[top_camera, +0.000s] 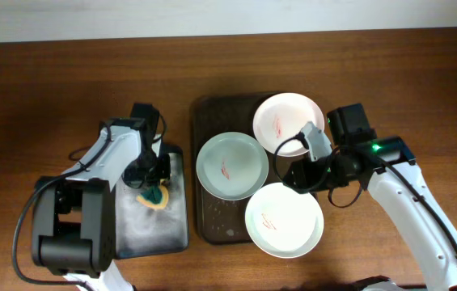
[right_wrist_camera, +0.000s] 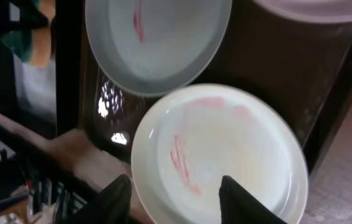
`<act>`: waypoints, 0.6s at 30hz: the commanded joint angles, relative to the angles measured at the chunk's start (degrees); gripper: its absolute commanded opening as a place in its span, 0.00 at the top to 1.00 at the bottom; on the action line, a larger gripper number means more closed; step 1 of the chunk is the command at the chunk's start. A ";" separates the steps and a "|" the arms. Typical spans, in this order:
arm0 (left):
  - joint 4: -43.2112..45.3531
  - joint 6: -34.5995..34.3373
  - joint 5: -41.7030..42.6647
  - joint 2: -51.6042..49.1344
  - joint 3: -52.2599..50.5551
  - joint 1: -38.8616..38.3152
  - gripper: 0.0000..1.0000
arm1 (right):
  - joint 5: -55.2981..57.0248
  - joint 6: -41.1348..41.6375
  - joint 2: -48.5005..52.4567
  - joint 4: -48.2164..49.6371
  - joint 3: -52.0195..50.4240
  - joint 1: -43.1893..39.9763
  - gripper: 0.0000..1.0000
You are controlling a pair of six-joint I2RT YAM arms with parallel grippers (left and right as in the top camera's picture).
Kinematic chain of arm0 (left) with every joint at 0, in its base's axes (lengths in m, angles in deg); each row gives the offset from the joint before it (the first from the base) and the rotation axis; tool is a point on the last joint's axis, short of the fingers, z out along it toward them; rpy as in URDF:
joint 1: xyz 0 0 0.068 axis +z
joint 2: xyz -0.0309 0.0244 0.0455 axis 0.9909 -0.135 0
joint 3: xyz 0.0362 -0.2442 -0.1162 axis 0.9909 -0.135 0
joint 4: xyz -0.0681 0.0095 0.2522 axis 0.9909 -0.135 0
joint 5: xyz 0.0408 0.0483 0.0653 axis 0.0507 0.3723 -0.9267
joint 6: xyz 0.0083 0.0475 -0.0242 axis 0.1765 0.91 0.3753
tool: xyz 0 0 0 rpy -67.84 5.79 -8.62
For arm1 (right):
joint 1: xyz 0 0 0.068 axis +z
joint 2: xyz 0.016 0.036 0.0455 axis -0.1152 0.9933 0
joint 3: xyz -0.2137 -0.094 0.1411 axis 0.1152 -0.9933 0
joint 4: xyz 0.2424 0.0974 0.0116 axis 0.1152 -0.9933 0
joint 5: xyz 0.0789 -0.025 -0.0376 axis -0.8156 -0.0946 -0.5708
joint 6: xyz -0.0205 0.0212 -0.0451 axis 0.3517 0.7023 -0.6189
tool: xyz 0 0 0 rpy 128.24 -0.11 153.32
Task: Clean dirty plates on tray and stack at the side
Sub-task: 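Scrub the held plate with the sponge in the left gripper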
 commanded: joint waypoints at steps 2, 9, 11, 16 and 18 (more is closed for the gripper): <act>-8.66 0.35 1.46 -0.33 14.05 -1.20 1.00 | 2.23 0.20 9.97 5.75 4.17 0.52 0.56; -9.11 0.37 12.66 -0.24 18.82 -2.05 1.00 | 2.71 0.22 26.49 19.71 4.17 3.21 0.63; -8.31 0.61 13.03 -0.07 18.82 -2.73 1.00 | 5.84 1.11 27.89 20.17 4.15 5.20 0.65; -4.35 0.50 12.79 1.60 18.80 -8.57 1.00 | 17.84 6.43 31.28 23.63 4.15 9.25 0.71; -1.55 0.24 12.50 1.57 18.80 -11.08 1.00 | 17.81 6.78 31.91 24.50 4.15 9.25 0.88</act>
